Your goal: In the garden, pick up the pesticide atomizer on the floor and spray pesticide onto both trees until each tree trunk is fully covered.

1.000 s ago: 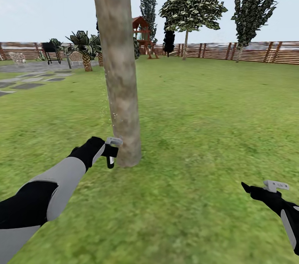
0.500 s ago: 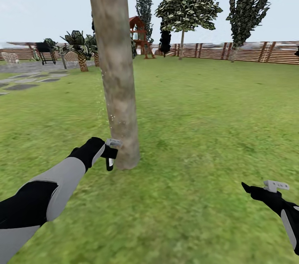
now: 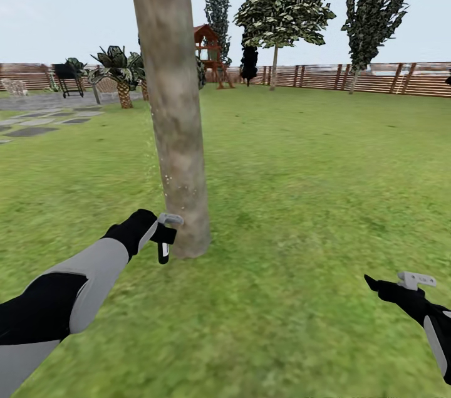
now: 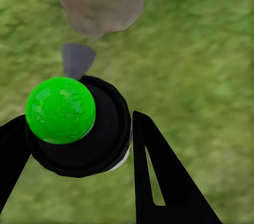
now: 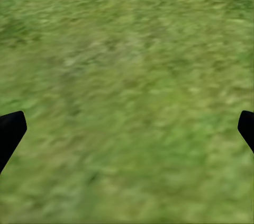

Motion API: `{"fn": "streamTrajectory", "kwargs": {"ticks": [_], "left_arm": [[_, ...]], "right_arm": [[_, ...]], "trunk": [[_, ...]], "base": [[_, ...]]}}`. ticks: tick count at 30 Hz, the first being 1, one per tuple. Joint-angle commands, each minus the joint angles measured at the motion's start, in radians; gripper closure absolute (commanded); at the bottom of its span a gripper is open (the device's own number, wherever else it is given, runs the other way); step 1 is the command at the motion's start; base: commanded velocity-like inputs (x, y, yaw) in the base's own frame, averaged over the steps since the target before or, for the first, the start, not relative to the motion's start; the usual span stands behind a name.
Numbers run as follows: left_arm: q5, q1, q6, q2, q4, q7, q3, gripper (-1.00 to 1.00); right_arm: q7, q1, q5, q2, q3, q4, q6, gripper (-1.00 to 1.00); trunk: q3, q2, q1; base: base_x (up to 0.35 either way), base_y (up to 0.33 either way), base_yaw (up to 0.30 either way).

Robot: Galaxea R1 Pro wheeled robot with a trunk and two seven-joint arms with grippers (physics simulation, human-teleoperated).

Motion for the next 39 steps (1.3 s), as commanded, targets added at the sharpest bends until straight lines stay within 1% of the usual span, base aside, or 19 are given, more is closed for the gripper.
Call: {"fn": "streamTrajectory", "kwargs": {"ticks": [1,6,9,11,12,13,16,17,19,23,26,27,29,33,35,39], "left_arm": [[0.0,0.0,0.0,0.0,0.0,0.0,0.0,1.0],[0.001,0.0,0.0,0.0,0.001,0.0,0.001,1.0],[0.001,-0.001,0.003,0.001,0.0,0.0,0.002,1.0],[-0.001,-0.001,0.036,0.002,-0.005,0.0,0.003,1.0],[-0.003,-0.001,0.101,0.003,-0.049,0.0,0.004,1.0],[-0.003,-0.001,0.119,0.003,-0.075,0.0,0.003,1.0],[-0.003,-0.001,0.208,0.004,-0.165,0.0,0.003,1.0],[-0.003,-0.001,0.244,0.005,-0.217,0.0,0.003,1.0],[-0.003,-0.002,0.259,0.006,-0.252,0.0,0.003,1.0],[-0.003,-0.007,0.316,0.006,-0.267,0.0,0.003,1.0],[-0.004,-0.008,0.325,0.008,-0.285,0.0,0.004,1.0],[-0.004,-0.009,0.327,0.015,-0.31,0.0,0.004,1.0],[-0.003,-0.009,0.329,0.022,-0.332,0.0,0.004,1.0],[-0.003,-0.013,0.33,0.025,-0.347,0.0,0.005,1.0],[-0.003,-0.024,0.33,0.025,-0.348,0.0,0.005,1.0],[-0.003,-0.066,0.331,0.025,-0.348,0.0,0.005,1.0]], "right_arm": [[0.0,0.0,0.0,0.0,0.0,0.0,0.0,-1.0],[0.0,0.0,0.0,0.0,0.0,0.0,0.0,-1.0],[0.0,0.0,0.0,0.0,0.0,-0.001,0.0,-1.0],[0.0,0.0,0.0,0.0,0.0,-0.001,0.0,-1.0],[0.0,0.0,0.0,0.0,0.0,-0.001,0.0,-1.0],[0.0,0.0,0.0,0.0,0.0,-0.001,0.0,-1.0],[0.0,0.0,0.0,0.0,0.0,-0.001,0.0,-1.0],[0.0,0.0,0.0,0.0,0.0,-0.001,0.0,-1.0],[0.0,0.0,0.0,-0.001,0.0,-0.001,0.0,-1.0],[0.0,0.0,0.0,-0.001,0.0,-0.001,0.0,-1.0],[0.0,0.0,-0.001,-0.002,0.0,-0.001,0.0,-1.0],[0.0,0.0,-0.001,-0.003,0.0,-0.001,0.0,-1.0],[0.0,0.0,-0.001,-0.003,0.0,-0.001,0.0,-1.0],[0.0,0.0,-0.001,-0.003,0.0,-0.001,0.0,-1.0],[0.0,0.001,-0.001,-0.003,0.0,0.0,0.0,-1.0],[0.0,0.0,-0.001,-0.003,-0.001,0.0,0.0,-1.0]], "trunk": [[0.0,0.0,0.0],[0.0,0.0,0.0],[0.0,0.0,0.0],[0.0,0.0,0.0],[0.0,0.0,0.0],[0.0,0.0,0.0],[0.0,0.0,0.0],[0.0,0.0,0.0],[0.0,0.0,0.0],[0.0,0.0,0.0],[0.0,0.0,0.0],[0.0,0.0,0.0],[0.0,0.0,0.0],[0.0,0.0,0.0],[0.0,0.0,0.0],[0.0,0.0,0.0]], "base": [[0.007,-0.002,-0.056],[0.001,0.0,-0.19],[0.0,0.0,-0.06],[0.0,0.0,-0.01],[0.0,0.0,-0.002],[0.0,0.0,-0.001],[0.0,0.0,0.0],[0.0,0.0,0.0],[0.0,0.0,0.0],[0.0,0.0,0.0],[0.0,0.0,0.0],[0.0,0.0,0.0],[0.0,0.0,0.0],[0.0,0.0,0.0],[0.0,0.0,0.0],[0.0,0.0,0.0]]}}
